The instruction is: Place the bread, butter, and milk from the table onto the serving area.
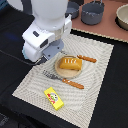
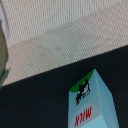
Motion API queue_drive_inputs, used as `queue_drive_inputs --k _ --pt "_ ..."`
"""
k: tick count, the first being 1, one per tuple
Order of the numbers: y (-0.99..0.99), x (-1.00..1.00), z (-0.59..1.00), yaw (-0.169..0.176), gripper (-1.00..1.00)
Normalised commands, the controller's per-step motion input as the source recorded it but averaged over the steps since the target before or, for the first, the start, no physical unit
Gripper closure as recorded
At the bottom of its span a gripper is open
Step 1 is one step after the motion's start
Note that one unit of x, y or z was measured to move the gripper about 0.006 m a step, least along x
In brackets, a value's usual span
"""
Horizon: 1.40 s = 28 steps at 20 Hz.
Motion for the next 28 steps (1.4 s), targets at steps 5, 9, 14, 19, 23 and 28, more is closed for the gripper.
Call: queue_drive_inputs --k 5,9,14,19,23,28 --pt "0.31 -0.92 -0.06 0.021 -1.00" --pt "0.12 -0.67 0.07 0.035 -1.00" --pt "0.11 -0.73 0.05 0.062 -1.00" --pt "0.01 -0.63 0.00 0.101 -1.00" --pt "0.00 -0.59 0.00 0.140 -1.00" --pt "0.00 -0.55 0.00 0.154 -1.00"
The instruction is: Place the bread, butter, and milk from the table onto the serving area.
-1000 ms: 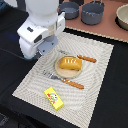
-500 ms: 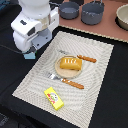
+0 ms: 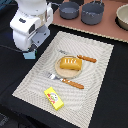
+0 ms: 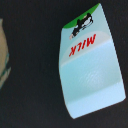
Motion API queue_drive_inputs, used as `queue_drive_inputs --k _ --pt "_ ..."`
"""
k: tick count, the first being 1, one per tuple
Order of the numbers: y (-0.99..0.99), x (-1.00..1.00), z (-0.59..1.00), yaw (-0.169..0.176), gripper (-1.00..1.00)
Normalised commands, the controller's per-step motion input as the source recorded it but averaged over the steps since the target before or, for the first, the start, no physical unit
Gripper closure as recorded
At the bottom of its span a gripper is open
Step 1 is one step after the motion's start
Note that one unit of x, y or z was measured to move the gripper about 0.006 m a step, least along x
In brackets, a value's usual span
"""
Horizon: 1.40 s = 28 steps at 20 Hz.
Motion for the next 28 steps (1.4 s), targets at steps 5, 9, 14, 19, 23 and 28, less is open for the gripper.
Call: queue_drive_inputs --k 5,9,14,19,23,28 --pt "0.00 -0.64 -0.09 0.137 -1.00" --pt "0.00 -0.72 -0.21 0.120 -1.00" --pt "-0.01 -0.67 -0.26 0.094 -1.00" --pt "-0.19 -0.41 -0.09 0.019 -1.00" --pt "-0.24 -0.36 0.00 -0.033 -1.00" --pt "-0.07 -0.55 -0.08 -0.012 -1.00"
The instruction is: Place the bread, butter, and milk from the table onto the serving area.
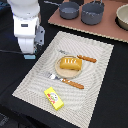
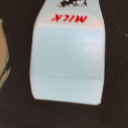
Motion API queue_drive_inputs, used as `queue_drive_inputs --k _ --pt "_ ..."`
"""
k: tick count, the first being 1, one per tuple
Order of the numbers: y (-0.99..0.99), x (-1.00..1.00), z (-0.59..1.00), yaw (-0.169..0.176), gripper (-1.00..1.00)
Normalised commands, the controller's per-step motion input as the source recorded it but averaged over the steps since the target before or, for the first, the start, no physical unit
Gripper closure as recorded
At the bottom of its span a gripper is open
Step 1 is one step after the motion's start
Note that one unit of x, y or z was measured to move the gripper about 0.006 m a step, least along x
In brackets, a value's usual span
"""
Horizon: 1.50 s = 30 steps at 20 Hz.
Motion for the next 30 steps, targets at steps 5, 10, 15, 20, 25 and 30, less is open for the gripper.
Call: queue_drive_inputs --k 5,10,15,20,25,30 --pt "0.14 -0.48 -0.20 0.003 -1.00" --pt "0.24 -0.42 -0.28 0.017 -1.00" --pt "0.02 -0.43 -0.39 0.004 -1.00" --pt "0.00 -0.46 -0.30 0.002 -1.00" --pt "0.00 -0.11 0.18 -0.001 1.00" --pt "0.00 -0.11 0.15 0.000 1.00"
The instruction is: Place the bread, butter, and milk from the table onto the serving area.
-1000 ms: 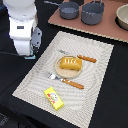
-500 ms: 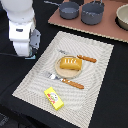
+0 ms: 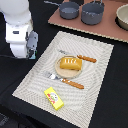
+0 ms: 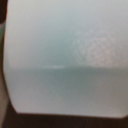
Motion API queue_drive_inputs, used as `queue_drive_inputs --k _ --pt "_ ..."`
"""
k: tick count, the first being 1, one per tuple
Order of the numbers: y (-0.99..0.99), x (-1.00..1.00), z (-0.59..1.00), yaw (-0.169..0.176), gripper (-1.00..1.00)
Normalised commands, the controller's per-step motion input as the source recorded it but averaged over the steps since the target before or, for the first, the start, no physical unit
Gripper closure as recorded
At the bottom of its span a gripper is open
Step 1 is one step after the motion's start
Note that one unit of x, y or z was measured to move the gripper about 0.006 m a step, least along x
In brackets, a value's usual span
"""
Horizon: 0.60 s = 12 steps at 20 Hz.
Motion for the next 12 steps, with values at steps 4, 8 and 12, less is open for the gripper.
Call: queue_drive_inputs --k 4,8,12 --pt "0.05 0.06 0.08 0.000 1.00" --pt "0.19 0.18 0.29 0.000 1.00" --pt "0.63 0.42 1.00 0.001 1.00"
